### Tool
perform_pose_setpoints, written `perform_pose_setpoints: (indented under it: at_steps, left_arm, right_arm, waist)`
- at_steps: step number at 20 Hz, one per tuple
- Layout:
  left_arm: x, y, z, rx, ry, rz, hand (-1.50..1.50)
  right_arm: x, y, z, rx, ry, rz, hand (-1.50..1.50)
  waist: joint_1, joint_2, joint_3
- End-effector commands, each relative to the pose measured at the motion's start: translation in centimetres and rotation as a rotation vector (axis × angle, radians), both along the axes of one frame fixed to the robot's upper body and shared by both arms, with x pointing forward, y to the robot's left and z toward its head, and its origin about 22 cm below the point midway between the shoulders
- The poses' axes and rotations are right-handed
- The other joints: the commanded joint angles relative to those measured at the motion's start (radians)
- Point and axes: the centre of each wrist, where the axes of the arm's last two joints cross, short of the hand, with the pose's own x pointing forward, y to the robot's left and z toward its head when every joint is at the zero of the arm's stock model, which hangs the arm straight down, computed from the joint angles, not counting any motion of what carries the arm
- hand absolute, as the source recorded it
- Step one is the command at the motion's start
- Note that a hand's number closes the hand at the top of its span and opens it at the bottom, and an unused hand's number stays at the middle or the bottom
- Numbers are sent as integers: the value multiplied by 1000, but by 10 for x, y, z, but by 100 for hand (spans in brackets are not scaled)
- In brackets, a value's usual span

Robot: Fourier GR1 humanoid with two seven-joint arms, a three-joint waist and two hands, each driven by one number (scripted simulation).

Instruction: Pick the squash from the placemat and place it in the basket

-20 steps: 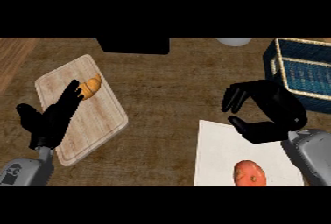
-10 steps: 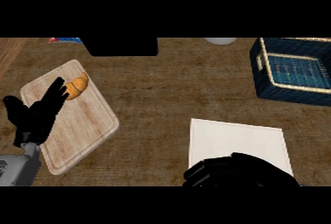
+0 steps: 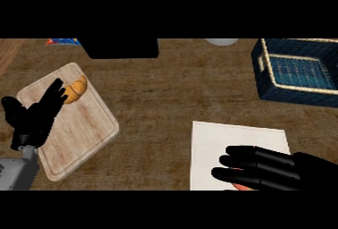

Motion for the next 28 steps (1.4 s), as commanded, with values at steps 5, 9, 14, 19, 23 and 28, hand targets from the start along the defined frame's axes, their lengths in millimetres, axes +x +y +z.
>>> perform_pose_setpoints:
  at_steps: [5, 9, 14, 19, 23, 28]
  left_arm:
    - [5, -4, -12, 3, -9, -26, 0]
    - [10, -5, 4, 0, -13, -32, 0]
    - [6, 9, 11, 3, -13, -15, 0]
    - [1, -8, 14, -8, 1, -24, 0]
    - [9, -30, -4, -3, -13, -20, 0]
    - [10, -7, -1, -4, -9, -19, 0]
  right_arm:
    - [17, -22, 88, -277, -120, -292, -150]
    - [26, -33, 108, -474, -3, -210, -150]
    - [44, -67, 132, -486, 89, -147, -150]
    - [51, -98, 114, -408, 194, -86, -150]
    - [48, -100, 97, -274, 172, -104, -150]
    - [51, -122, 44, -264, 220, -94, -150]
  waist:
    - [26, 13, 0]
    - [29, 11, 1]
    - [31, 11, 4]
    - [21, 8, 6]
    - [16, 9, 5]
    - [22, 13, 6]
